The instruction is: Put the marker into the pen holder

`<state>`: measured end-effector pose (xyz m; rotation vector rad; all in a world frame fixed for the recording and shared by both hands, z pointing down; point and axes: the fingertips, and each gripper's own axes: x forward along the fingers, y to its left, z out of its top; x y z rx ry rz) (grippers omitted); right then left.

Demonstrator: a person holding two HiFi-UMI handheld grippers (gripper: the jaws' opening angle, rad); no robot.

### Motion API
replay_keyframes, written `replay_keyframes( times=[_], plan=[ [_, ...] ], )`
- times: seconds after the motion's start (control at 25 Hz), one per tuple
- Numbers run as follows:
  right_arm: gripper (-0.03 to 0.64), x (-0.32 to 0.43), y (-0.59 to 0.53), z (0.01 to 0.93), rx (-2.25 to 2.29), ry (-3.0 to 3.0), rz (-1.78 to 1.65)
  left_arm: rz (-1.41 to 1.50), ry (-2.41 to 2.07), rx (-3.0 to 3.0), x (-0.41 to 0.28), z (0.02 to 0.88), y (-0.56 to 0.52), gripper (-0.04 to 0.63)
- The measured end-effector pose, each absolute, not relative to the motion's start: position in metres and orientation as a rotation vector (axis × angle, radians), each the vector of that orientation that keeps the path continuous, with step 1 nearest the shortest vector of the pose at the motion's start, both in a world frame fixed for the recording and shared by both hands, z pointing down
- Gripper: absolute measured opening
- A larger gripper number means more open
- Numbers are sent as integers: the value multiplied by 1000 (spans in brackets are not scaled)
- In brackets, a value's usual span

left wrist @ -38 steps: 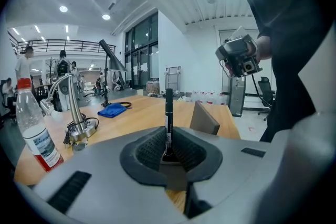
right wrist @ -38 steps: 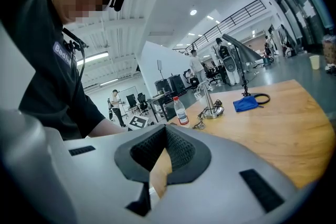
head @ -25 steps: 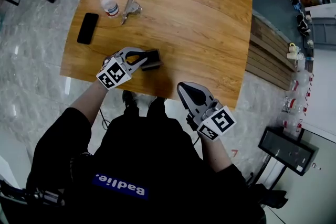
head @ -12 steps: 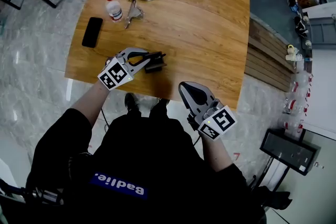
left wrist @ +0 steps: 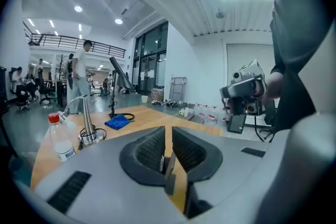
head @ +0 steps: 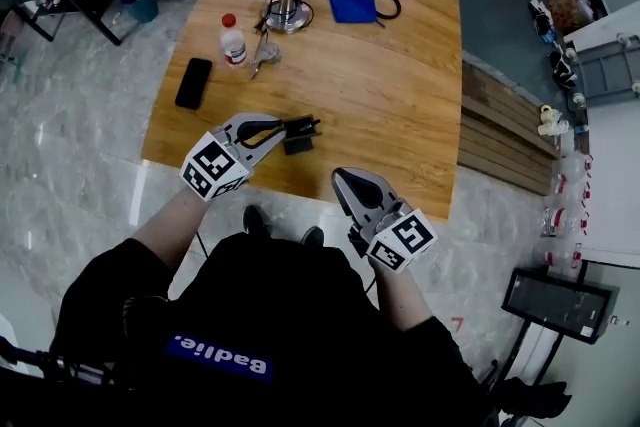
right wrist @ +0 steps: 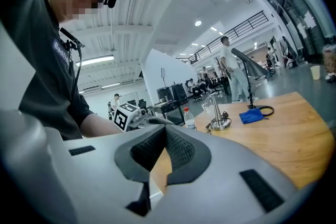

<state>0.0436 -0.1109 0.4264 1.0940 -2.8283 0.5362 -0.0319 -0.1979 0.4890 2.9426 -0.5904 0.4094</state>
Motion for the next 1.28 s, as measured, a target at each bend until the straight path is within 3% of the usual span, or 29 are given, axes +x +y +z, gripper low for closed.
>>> replay_keyframes(
  times=[0.6,0.72,1.28],
  plan=[
    [6,64,-19,406,748,-2948,417,223,-792,2863,26,398,-36,38],
    [6,55,1,393,742,-2968,392,194,-775,2888,25,384,-8,11],
    [6,8,47,379,838,-2951,352,188,-683,2911,-17,376,41,9]
  ],
)
